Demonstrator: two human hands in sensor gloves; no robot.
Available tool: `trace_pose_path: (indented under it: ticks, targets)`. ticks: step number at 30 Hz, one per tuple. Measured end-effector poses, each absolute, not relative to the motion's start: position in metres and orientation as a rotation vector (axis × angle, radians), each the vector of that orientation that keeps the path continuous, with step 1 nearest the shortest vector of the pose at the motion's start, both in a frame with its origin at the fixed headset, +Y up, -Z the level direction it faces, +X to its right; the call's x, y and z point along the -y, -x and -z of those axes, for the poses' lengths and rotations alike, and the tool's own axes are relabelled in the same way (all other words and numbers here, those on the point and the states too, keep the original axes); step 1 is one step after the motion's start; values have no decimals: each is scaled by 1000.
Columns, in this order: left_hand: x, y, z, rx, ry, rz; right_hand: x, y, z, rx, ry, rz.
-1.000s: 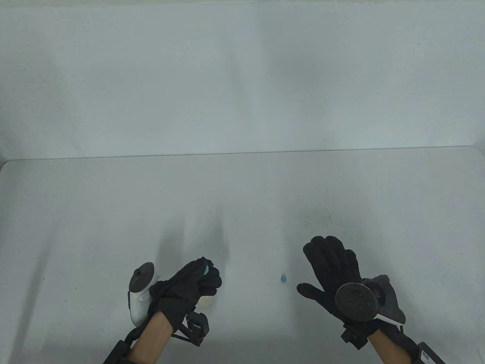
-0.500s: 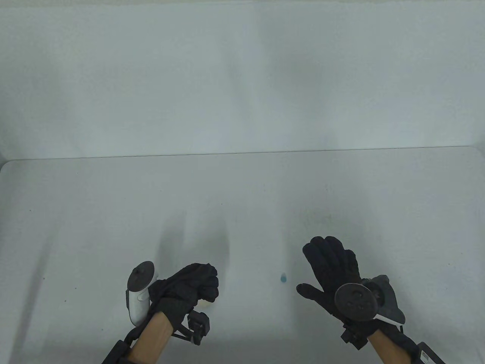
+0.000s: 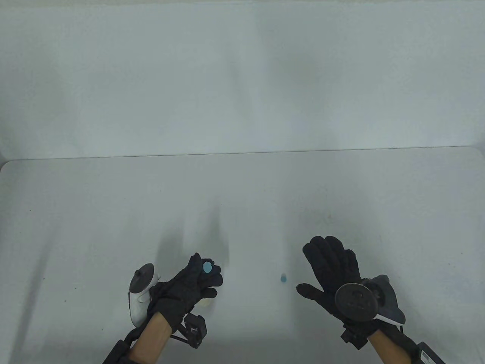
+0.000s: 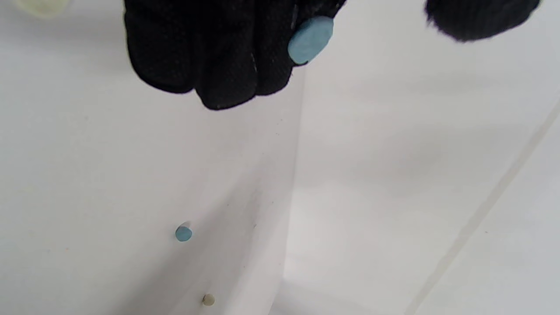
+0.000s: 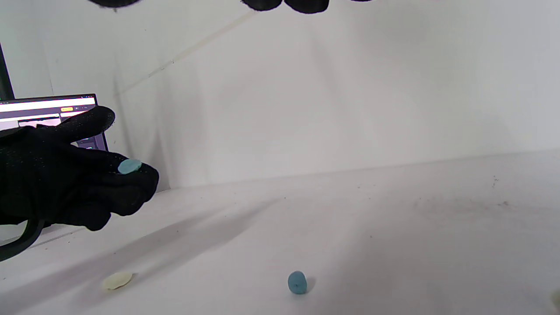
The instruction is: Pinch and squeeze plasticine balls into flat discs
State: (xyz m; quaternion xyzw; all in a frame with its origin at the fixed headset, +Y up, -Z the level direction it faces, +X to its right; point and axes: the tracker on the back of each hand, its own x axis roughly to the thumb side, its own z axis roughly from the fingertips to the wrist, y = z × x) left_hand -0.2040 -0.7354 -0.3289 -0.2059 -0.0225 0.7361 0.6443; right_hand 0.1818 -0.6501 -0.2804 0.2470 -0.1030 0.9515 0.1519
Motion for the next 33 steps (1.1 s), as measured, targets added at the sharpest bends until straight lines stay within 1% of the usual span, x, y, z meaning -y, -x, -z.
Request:
trace_pose_path:
  ticks: [3,6,13,15,20,23,26,33]
  targets:
    - [735,206,329,4,442,-1641,650,-182,280,295,-709,-2732]
    - [733,207,329,-11,429,-1611,651,-181,281,286,-710,-2733]
    - [731,203,330,22,450,-1612,651,-181,281,286,-712,-2734]
    - [729,202,330,24,427,-1574,650,-181,280,291,-714,-2732]
    - [732,207,330,-15,398,-1600,650,-181,280,296,-718,-2731]
    - [733,203,329,73,470,-1677,650,-181,280,298,-720,-2729]
    - [734,197,329,110,495,-1700,649,-181,280,303,-718,-2729]
    - [731,197,331,95,459,-1622,650,-181,280,298,-717,-2731]
